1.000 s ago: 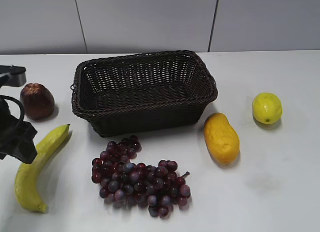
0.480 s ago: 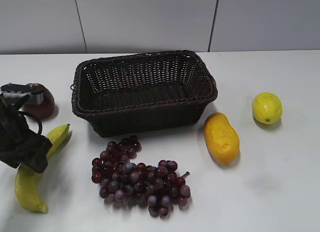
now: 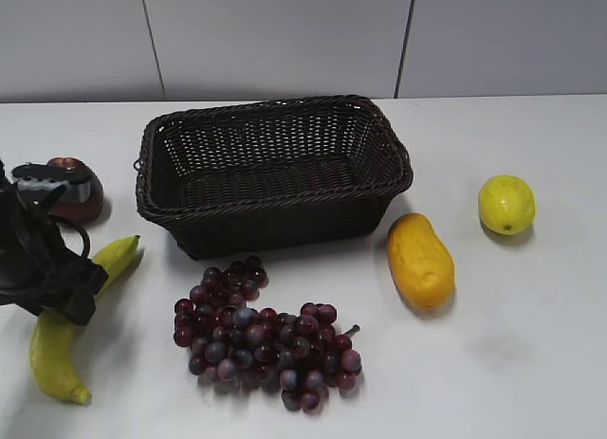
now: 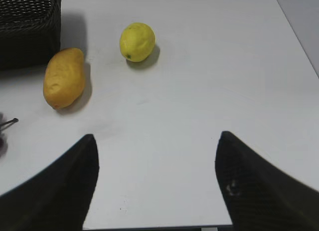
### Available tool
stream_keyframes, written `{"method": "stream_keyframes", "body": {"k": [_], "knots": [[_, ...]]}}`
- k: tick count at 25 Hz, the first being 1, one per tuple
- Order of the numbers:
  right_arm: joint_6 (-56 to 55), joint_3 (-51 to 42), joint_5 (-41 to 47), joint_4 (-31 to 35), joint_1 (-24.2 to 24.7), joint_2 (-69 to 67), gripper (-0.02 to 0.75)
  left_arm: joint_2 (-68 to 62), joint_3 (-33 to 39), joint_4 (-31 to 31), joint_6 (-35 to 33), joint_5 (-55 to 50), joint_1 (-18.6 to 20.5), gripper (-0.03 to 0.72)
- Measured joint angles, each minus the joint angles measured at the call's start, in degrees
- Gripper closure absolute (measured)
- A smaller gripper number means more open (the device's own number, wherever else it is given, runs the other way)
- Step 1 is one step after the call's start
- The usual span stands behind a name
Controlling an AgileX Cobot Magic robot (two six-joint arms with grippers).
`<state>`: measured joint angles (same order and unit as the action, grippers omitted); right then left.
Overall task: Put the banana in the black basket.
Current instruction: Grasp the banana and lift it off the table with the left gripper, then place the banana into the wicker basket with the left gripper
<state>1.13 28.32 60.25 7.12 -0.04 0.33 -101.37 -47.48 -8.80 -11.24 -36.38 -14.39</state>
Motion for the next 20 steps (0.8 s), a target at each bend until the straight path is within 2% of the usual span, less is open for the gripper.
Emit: {"method": "stream_keyframes", "body": {"k": [8,16,20], "knots": [[0.0,0.0,0.0,0.0,0.0,0.0,0.155,-2.0,0.0,0.0,0.0,0.2,0.0,0.261],[0.0,0.0,0.0,0.0,0.0,0.0,0.155,-0.6,0.0,0.4,0.1,-5.1,0.0,0.266],[0.0,0.0,0.0,0.0,0.0,0.0,0.155,3.5,0.0,3.5,2.7,-10.5,0.0,0.266]]}}
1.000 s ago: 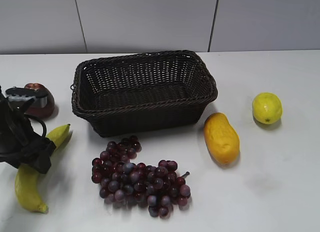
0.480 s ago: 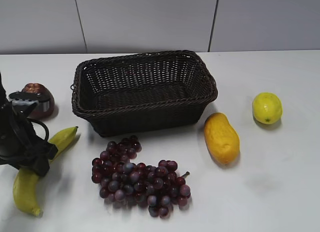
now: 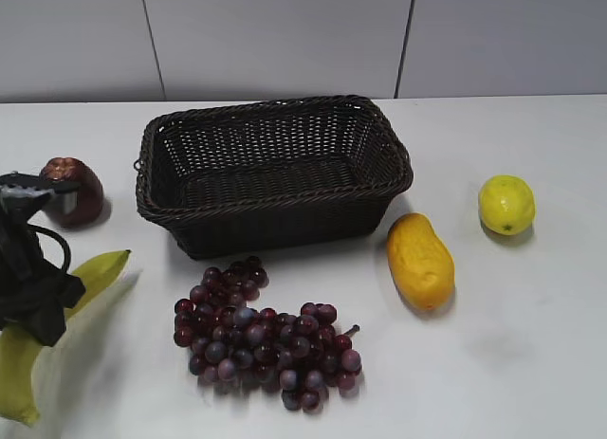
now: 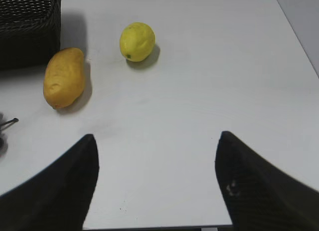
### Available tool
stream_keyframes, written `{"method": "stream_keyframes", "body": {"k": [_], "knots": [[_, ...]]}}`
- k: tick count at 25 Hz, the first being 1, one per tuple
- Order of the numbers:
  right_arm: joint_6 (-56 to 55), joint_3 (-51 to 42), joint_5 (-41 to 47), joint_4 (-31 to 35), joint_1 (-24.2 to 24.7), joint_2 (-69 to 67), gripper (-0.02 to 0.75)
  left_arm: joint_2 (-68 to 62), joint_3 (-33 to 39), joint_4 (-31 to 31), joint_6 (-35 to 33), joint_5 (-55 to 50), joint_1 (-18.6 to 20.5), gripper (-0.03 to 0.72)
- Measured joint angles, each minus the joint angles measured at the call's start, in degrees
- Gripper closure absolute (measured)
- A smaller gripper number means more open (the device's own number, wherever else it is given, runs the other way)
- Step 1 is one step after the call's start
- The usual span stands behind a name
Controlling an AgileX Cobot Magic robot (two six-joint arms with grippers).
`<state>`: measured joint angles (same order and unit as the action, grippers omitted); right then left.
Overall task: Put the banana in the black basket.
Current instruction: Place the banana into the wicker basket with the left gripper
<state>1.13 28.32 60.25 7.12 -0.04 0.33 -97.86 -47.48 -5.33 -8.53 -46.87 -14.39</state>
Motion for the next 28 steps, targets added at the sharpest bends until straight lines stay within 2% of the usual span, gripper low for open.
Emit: {"method": "stream_keyframes", "body": {"k": [6,9,12,17,22,28], "knots": [[0.0,0.0,0.0,0.0,0.0,0.0,0.155,10.2,-1.6,3.0,2.3,-2.9,0.0,0.267],[0.0,0.0,0.0,0.0,0.0,0.0,0.155,14.0,-5.9,3.1,3.0,-3.0,0.0,0.267],[0.0,0.0,0.0,0.0,0.0,0.0,0.155,15.7,-13.4,1.8,3.3,-1.1,0.0,0.267],[0.0,0.0,0.0,0.0,0.0,0.0,0.155,14.3,-23.0,-7.0,3.4,9.0,0.0,0.267],[0.0,0.0,0.0,0.0,0.0,0.0,0.155,10.2,-24.4,-17.1,3.4,19.3,-0.5,0.268],[0.0,0.0,0.0,0.0,0.0,0.0,0.155,2.5,-24.5,-20.2,3.5,27.4,-5.6,0.268]]}}
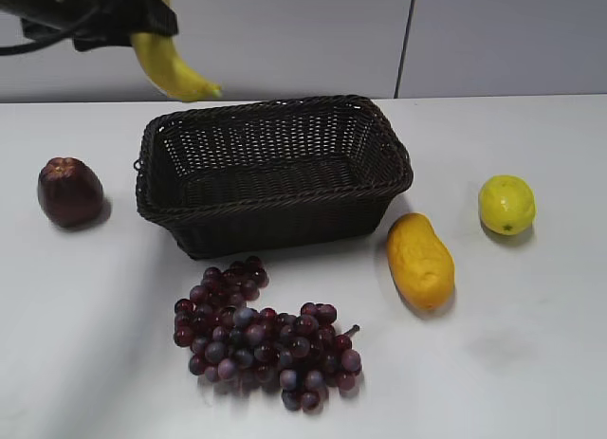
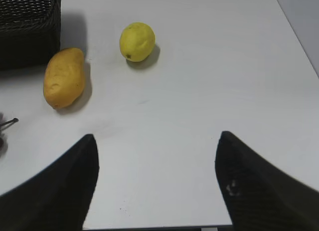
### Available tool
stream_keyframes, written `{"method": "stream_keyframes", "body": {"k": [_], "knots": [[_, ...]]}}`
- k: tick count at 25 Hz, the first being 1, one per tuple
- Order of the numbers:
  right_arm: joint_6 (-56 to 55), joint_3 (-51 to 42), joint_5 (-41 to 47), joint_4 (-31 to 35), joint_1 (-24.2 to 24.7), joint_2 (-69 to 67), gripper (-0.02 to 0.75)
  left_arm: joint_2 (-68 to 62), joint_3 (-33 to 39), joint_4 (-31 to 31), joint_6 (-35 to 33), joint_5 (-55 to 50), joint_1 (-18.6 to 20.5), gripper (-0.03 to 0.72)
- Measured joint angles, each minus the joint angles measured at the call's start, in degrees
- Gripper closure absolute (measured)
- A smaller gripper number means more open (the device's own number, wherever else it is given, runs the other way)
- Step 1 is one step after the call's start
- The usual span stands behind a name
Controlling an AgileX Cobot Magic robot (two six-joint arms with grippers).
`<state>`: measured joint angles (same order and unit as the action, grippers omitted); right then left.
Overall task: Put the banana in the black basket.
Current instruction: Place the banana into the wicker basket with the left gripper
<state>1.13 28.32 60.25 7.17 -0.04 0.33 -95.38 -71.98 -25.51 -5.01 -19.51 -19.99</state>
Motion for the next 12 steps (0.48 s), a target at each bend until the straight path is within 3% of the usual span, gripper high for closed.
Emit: {"method": "stream_keyframes", "body": {"k": [9,12], "knots": [[0.0,0.0,0.0,0.0,0.0,0.0,0.155,-10.1,0.0,-0.2,0.0,2.4,-4.6,0.266],[0.0,0.0,0.0,0.0,0.0,0.0,0.155,-11.2,0.0,-0.2,0.0,2.3,-4.7,0.209]]}}
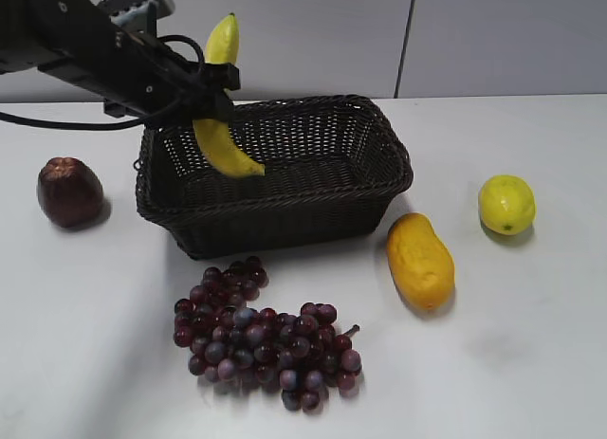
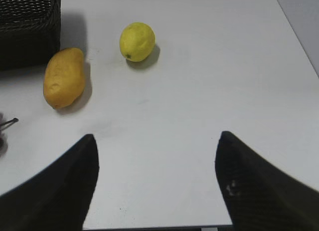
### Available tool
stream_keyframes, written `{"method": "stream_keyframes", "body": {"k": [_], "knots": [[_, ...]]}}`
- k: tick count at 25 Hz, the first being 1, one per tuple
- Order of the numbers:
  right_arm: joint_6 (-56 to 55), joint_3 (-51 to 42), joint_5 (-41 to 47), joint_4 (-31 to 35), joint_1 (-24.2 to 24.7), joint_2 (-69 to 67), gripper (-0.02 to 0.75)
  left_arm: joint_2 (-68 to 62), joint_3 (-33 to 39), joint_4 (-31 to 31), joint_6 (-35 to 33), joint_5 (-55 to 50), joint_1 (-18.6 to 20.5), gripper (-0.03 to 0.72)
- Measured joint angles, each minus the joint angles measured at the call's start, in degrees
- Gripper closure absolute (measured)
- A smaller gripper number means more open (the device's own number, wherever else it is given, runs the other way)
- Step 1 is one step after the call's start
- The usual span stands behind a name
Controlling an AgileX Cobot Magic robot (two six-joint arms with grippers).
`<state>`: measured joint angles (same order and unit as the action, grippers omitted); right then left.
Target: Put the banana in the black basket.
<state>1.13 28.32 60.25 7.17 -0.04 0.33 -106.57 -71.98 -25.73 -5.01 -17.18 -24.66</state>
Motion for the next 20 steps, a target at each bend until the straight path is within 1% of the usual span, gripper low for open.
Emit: {"method": "stream_keyframes", "body": {"k": [3,4,6,11,15,19,20], "knots": [[0.0,0.0,0.0,0.0,0.0,0.0,0.155,0.0,0.0,0.0,0.0,0.5,0.0,0.069],[0.0,0.0,0.0,0.0,0.0,0.0,0.155,0.0,0.0,0.0,0.0,0.5,0.0,0.041],[0.0,0.0,0.0,0.0,0.0,0.0,0.155,0.0,0.0,0.0,0.0,0.3,0.0,0.021],[0.0,0.0,0.0,0.0,0.0,0.0,0.155,1.1,-0.3,0.2,0.0,-3.3,0.0,0.019],[0.0,0.0,0.0,0.0,0.0,0.0,0.155,5.5,-0.9,1.2,0.0,-8.1,0.0,0.027],[0.0,0.0,0.0,0.0,0.0,0.0,0.155,12.4,-1.2,4.3,0.0,-15.4,0.0,0.036],[0.0,0.0,0.0,0.0,0.0,0.0,0.155,14.6,-1.2,6.3,0.0,-18.4,0.0,0.040]]}}
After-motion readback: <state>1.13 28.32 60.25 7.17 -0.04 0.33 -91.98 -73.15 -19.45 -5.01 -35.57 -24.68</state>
